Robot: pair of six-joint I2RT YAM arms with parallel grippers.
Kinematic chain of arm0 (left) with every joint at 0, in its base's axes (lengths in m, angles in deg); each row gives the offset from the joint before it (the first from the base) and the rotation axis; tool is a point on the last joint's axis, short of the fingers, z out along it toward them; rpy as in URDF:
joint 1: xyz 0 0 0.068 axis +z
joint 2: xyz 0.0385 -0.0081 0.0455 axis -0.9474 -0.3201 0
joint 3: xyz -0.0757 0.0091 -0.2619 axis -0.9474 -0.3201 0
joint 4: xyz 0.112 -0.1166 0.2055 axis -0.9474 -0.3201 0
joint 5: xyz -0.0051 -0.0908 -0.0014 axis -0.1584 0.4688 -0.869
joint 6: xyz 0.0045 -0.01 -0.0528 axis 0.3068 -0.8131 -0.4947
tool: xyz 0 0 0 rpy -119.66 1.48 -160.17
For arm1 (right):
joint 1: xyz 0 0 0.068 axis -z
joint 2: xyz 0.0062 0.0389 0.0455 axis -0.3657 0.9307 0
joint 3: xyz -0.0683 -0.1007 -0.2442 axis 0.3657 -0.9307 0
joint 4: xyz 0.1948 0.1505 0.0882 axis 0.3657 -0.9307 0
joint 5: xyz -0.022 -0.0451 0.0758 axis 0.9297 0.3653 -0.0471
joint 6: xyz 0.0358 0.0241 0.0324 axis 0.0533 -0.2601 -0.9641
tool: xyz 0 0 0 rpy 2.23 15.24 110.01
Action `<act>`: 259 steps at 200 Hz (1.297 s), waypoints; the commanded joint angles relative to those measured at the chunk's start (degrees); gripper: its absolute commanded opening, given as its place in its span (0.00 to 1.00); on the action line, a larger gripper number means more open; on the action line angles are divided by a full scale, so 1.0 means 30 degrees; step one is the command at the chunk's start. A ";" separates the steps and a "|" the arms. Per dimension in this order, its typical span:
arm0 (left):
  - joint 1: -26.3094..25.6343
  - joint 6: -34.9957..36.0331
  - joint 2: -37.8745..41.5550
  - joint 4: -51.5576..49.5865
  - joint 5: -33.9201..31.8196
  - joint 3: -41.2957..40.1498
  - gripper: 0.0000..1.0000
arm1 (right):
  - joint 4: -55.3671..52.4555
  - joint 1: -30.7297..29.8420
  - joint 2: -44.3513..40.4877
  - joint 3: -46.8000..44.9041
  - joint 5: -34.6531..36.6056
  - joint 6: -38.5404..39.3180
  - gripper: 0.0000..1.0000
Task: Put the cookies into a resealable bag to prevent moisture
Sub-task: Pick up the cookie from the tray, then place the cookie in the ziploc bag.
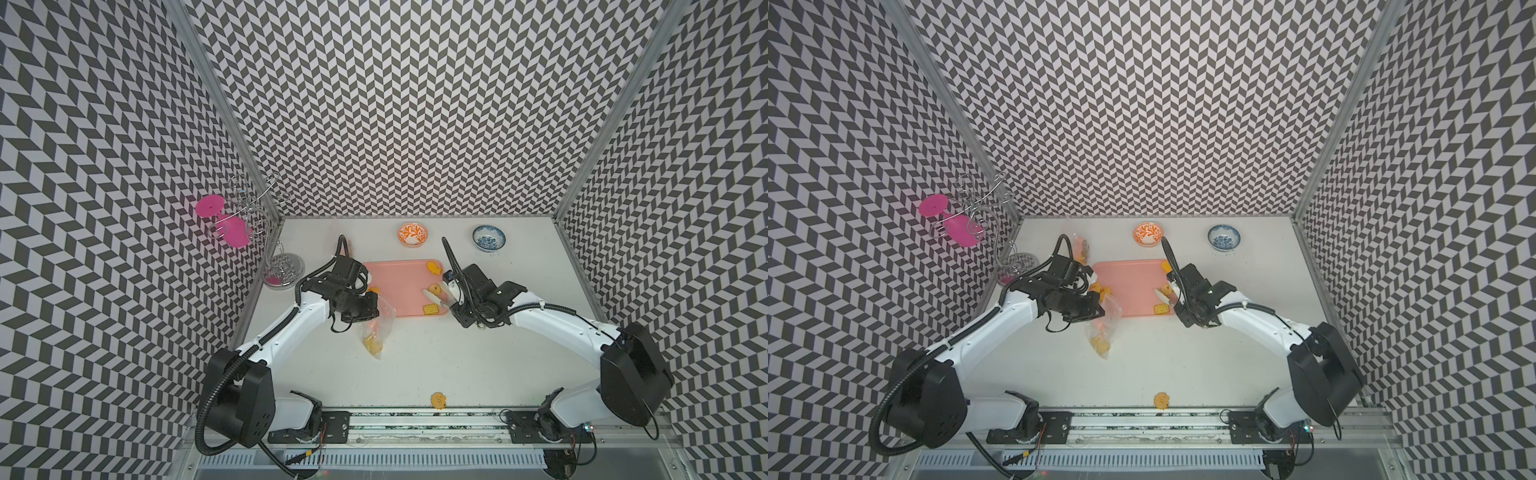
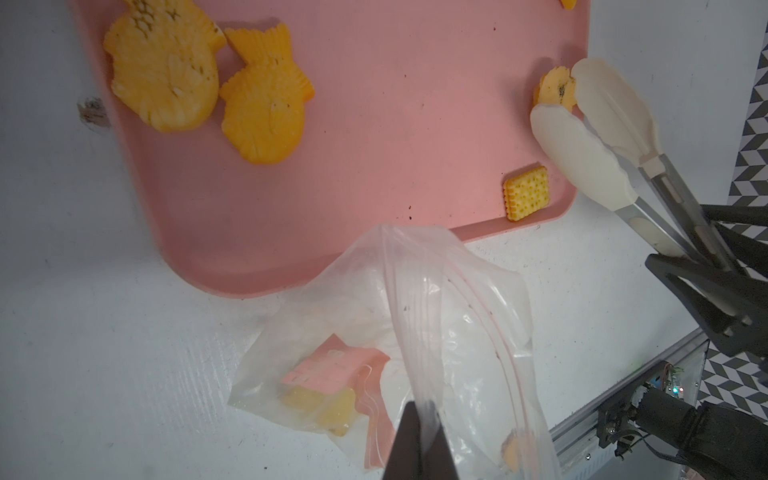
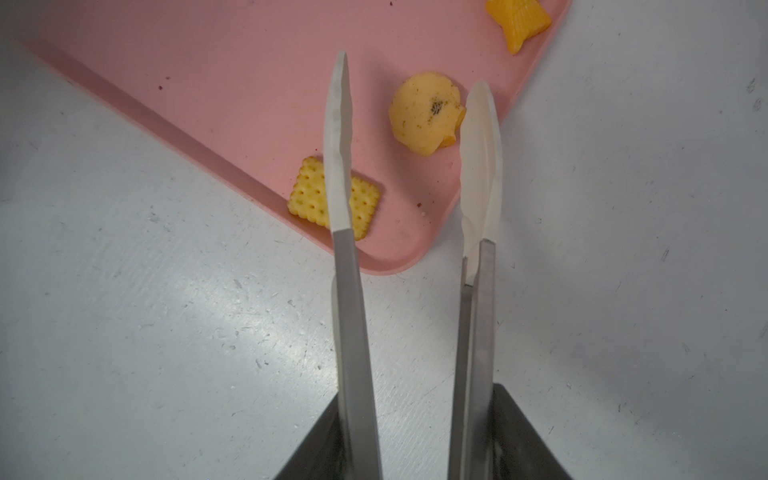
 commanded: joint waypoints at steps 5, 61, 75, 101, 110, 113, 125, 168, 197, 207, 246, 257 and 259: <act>0.0056 0.0217 -0.0053 0.0301 0.0116 0.0235 0.00 | 0.0748 -0.0155 0.0728 0.0912 0.0413 0.0542 0.49; 0.0055 0.0217 -0.0078 0.0350 0.0168 0.0298 0.00 | 0.0201 -0.0597 0.1558 0.1487 0.1338 0.0795 0.39; 0.0051 0.0232 -0.0166 0.0359 0.0197 0.0403 0.00 | 0.0037 -0.0594 0.1518 0.1570 0.1595 0.0838 0.33; 0.0047 0.0305 -0.0339 0.0286 0.0147 0.0775 0.00 | 0.0139 -0.0568 0.0795 0.1556 0.1426 0.0763 0.28; 0.0065 0.0335 -0.0367 0.0287 0.0171 0.0883 0.00 | 0.0292 -0.0583 0.0371 0.1581 0.1067 0.0631 0.28; 0.0068 0.0353 -0.0414 0.0273 0.0156 0.0942 0.00 | 0.0334 -0.0570 0.0212 0.1578 0.0901 0.0591 0.28; 0.0041 0.0362 -0.0486 0.0238 0.0172 0.1184 0.00 | 0.0800 -0.0514 -0.0436 0.1589 -0.0192 0.0439 0.28; 0.0010 0.0386 -0.0648 -0.0249 -0.0067 0.1962 0.00 | 0.3567 -0.0571 -0.2664 0.1121 -0.7706 -0.1687 0.26; 0.0032 0.0833 -0.0539 -0.0559 -0.0086 0.1977 0.00 | 0.6276 -0.0918 -0.3496 0.0057 -1.1628 -0.3939 0.26; 0.0032 0.0760 -0.0336 -0.0629 -0.0115 0.2041 0.00 | 0.7484 -0.1071 -0.3670 -0.0515 -1.2646 -0.4906 0.26; 0.0123 0.0547 0.0391 -0.1315 -0.0322 0.2113 0.00 | 0.8190 -0.1531 -0.3019 -0.1139 -1.3520 -0.5391 0.25; 0.0182 0.0563 0.0720 -0.1398 -0.0440 0.1980 0.00 | 0.8116 -0.1592 -0.2933 -0.1200 -1.3545 -0.5327 0.25; 0.0207 0.0553 0.0749 -0.1420 -0.0462 0.1955 0.00 | 0.8089 -0.1615 -0.2902 -0.1220 -1.3534 -0.5306 0.25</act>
